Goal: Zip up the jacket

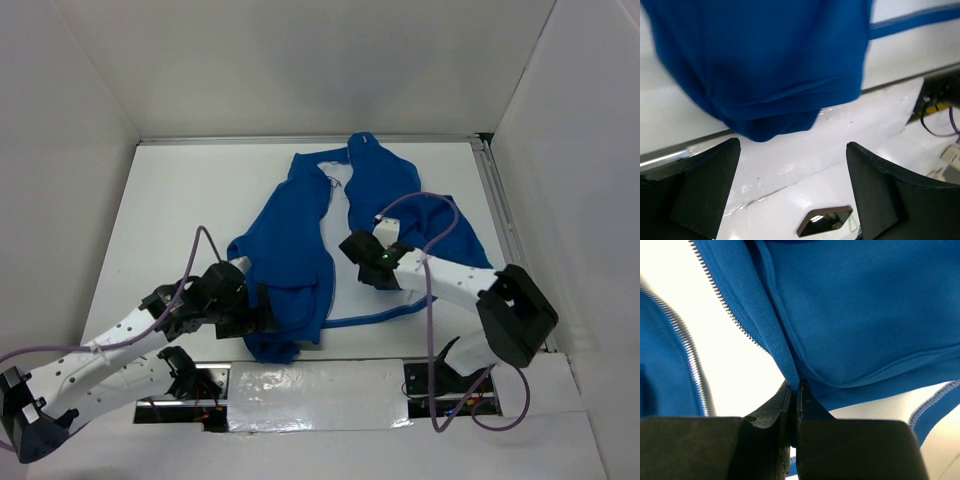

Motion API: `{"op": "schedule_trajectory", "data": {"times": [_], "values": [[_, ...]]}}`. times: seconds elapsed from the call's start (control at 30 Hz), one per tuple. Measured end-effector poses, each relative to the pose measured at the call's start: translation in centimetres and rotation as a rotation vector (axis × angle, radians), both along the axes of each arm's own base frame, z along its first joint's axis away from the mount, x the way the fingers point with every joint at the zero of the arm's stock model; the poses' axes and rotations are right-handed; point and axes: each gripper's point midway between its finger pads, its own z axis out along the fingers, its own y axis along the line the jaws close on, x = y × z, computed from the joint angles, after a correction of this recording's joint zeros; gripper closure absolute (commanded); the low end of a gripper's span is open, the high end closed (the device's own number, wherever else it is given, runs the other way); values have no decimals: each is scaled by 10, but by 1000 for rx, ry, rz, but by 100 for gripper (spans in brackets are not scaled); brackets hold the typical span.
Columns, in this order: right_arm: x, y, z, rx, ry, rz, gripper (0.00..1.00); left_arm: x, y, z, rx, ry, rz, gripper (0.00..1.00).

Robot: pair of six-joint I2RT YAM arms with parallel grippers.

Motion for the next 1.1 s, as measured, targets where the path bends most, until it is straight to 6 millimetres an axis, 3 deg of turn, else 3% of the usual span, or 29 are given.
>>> {"op": "schedule_trajectory", "data": {"times": [0.23,0.4,0.47,0.57,0.73,0.93,1.0,1.1], "values": [[-7,-11,15,166,-48,14,100,13,-48,34,-30,-55,-225,1],[-15,-14,15,232,-54,32,100,10,-91,40,6,-55,-379,1],[-18,-15,15,253,-55,38,100,8,-108,32,35,-37,-423,1],[-23,-18,14,285,-54,45,100,2,-118,3,119,34,-457,1],[-31,-21,19,351,-79,66,100,2,-109,-41,269,143,-414,8],[-40,-19,17,403,-87,99,99,8,-109,-61,370,202,-330,17],[-42,-19,14,405,-77,105,99,11,-111,-64,378,202,-322,23],[-43,-19,12,407,-68,107,100,14,-115,-69,388,212,-303,47]]}}
